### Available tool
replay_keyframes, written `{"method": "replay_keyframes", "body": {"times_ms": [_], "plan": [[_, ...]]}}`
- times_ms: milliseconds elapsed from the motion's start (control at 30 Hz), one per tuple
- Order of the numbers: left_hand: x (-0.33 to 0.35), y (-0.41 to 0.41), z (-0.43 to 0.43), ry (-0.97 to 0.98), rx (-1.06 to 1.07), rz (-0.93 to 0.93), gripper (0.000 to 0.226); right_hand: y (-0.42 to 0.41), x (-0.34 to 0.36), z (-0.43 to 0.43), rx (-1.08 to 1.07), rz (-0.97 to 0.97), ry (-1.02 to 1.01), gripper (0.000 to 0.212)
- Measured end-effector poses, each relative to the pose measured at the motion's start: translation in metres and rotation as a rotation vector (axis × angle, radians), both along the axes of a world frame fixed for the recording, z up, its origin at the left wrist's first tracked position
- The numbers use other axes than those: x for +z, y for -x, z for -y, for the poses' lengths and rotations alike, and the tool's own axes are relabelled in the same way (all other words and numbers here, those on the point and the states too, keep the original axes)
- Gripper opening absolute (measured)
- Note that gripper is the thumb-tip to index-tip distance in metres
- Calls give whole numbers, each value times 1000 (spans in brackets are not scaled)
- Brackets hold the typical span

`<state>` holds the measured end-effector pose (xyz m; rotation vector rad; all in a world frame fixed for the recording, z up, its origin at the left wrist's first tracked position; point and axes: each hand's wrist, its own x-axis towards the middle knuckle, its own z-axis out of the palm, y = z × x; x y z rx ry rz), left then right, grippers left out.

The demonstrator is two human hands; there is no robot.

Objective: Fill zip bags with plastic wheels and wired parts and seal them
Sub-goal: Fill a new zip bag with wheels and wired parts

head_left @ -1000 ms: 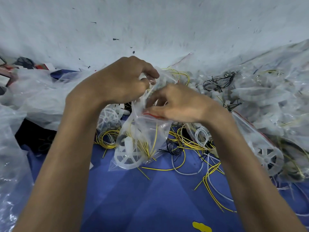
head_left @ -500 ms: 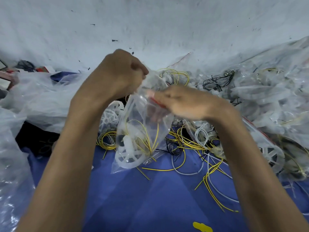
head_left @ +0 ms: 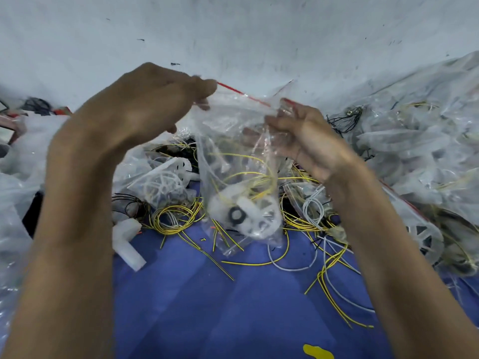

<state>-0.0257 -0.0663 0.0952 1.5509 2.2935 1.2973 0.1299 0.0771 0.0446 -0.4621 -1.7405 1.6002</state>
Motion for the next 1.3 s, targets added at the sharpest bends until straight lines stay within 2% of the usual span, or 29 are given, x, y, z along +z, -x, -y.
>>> {"method": "replay_keyframes", "body": {"times_ms": [133, 200, 267, 400, 467, 567, 600, 800, 867, 933, 967, 1067, 1100, 1233, 1300], "plan": [[-18, 7, -11, 161, -158, -81, 28, -6, 2, -7, 55, -202, 202, 19], [-24, 9, -13, 147, -211, -107, 27, -9, 1, -7, 78, -218, 241, 19], [-23, 9, -16, 29, -189, -156, 29, -17, 3, -7, 114, -222, 196, 21], [-11, 5, -16, -336, -156, -178, 34, -33, 10, -14, 273, -278, 66, 16], [-12, 4, -19, -396, -117, -192, 34, -35, 7, -22, 232, -172, 17, 14], [-30, 9, -31, -186, 2, -264, 32, -31, -9, -33, -119, 227, -210, 33], [-36, 11, -34, -128, 29, -268, 32, -29, -14, -36, -163, 283, -230, 33], [-37, 13, -39, -128, 55, -259, 29, -30, -11, -35, -185, 279, -233, 29], [-38, 10, -40, -131, 54, -264, 27, -32, -8, -31, -150, 312, -263, 39], [-39, 3, -42, -174, 11, -219, 25, -33, -5, -23, -56, 433, -327, 56], [-38, -1, -43, -198, -28, -181, 22, -32, -4, -19, -7, 503, -370, 57], [-36, -8, -44, -196, -214, -46, 7, -23, -8, -15, -19, 595, -471, 32], [-36, -6, -44, -180, -260, 5, 16, -21, -11, -16, -38, 570, -460, 28], [-46, 10, -39, 21, -319, 121, 87, -20, -11, -20, -12, 332, -317, 25], [-55, 16, -36, 253, -399, 162, 95, -21, -10, -21, 29, 159, -247, 24]]}}
